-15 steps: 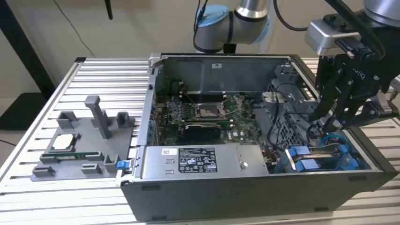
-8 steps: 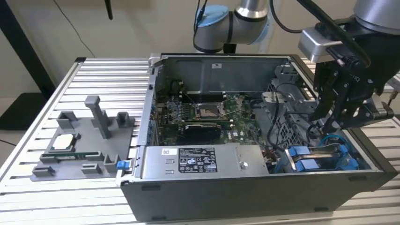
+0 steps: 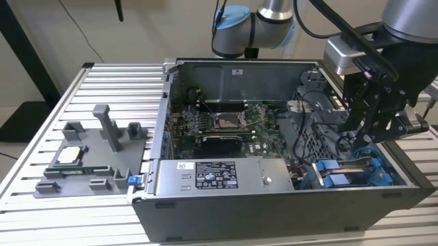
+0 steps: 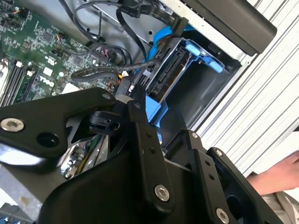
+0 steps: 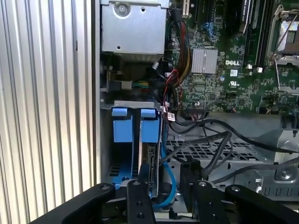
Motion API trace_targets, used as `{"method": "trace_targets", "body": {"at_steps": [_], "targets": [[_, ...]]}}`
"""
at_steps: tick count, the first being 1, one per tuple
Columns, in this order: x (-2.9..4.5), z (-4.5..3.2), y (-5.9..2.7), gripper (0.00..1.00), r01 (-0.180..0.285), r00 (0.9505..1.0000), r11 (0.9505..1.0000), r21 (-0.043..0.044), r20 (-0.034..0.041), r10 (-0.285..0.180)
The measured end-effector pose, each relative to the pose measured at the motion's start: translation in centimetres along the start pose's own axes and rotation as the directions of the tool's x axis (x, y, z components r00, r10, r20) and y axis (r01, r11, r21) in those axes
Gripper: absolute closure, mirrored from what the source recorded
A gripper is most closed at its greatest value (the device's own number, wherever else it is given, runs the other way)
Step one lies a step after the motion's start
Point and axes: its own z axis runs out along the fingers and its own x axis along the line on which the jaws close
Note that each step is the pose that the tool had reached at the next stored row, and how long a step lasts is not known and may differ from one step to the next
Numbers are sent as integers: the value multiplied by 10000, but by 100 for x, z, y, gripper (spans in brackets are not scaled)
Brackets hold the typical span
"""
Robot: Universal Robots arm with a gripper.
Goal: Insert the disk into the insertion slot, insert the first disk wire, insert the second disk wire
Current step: 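Insert the first disk wire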
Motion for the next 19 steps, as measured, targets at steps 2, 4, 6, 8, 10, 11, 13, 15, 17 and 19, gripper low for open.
{"method": "trace_targets", "body": {"at_steps": [2,4,6,8,10,11,13,15,17,19], "targets": [[0,0,1,0,0,10000,10000,0,0,0],[0,1,1,0,0,10000,10000,1,2,0],[0,2,1,0,0,10000,10000,1,2,0],[0,9,2,0,0,10000,10000,9,4,0],[1,18,3,0,1,10000,10000,28,9,-1],[1,25,4,0,0,10000,10000,42,19,0],[2,26,5,0,-9,10000,10000,54,87,8],[-1,-21,-1,0,-13,9999,10000,52,115,13],[-3,-71,-7,0,-14,9999,10000,51,125,14],[-5,-84,6,0,-22,9998,10000,51,177,21]]}}
